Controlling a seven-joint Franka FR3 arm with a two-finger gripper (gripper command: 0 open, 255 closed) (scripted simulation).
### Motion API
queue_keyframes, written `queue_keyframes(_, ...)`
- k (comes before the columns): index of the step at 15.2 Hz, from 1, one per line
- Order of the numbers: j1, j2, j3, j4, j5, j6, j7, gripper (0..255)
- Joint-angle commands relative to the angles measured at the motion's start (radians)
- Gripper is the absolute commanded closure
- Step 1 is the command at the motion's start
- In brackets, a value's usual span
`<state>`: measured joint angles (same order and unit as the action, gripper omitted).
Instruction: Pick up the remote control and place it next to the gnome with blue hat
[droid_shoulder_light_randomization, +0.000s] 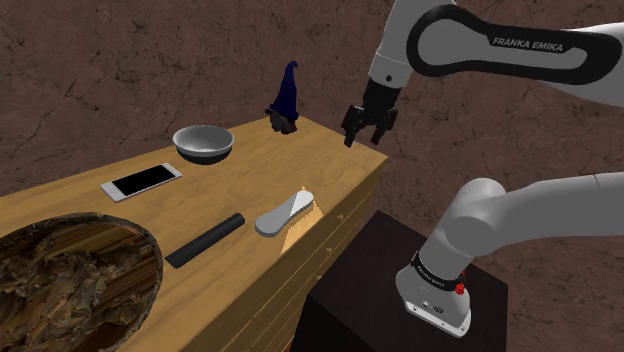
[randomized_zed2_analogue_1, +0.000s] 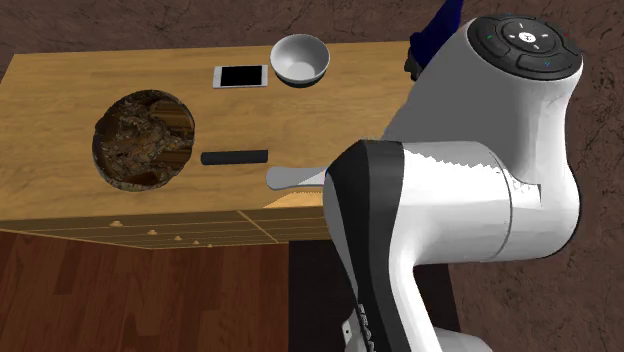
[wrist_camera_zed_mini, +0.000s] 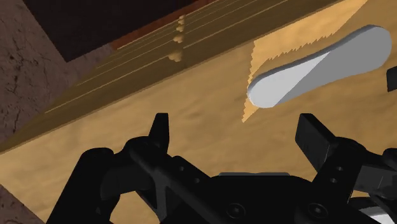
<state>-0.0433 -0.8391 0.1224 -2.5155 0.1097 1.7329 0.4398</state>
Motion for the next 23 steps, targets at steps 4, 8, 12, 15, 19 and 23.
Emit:
queue_keyframes(4,-0.043,0.046,0.161,-0.065,0.107,0.115,0.329,0)
queue_keyframes(8,-0.086,0.134,0.296,-0.078,0.181,0.224,0.584,0)
queue_keyframes(12,-0.151,0.264,0.434,-0.055,0.225,0.342,0.843,0)
queue_keyframes(15,-0.22,0.385,0.541,-0.019,0.223,0.433,1.044,0)
queue_keyframes(19,-0.301,0.523,0.645,0.018,0.178,0.531,1.248,0)
queue_keyframes(23,-0.314,0.569,0.669,-0.006,0.158,0.598,1.267,0)
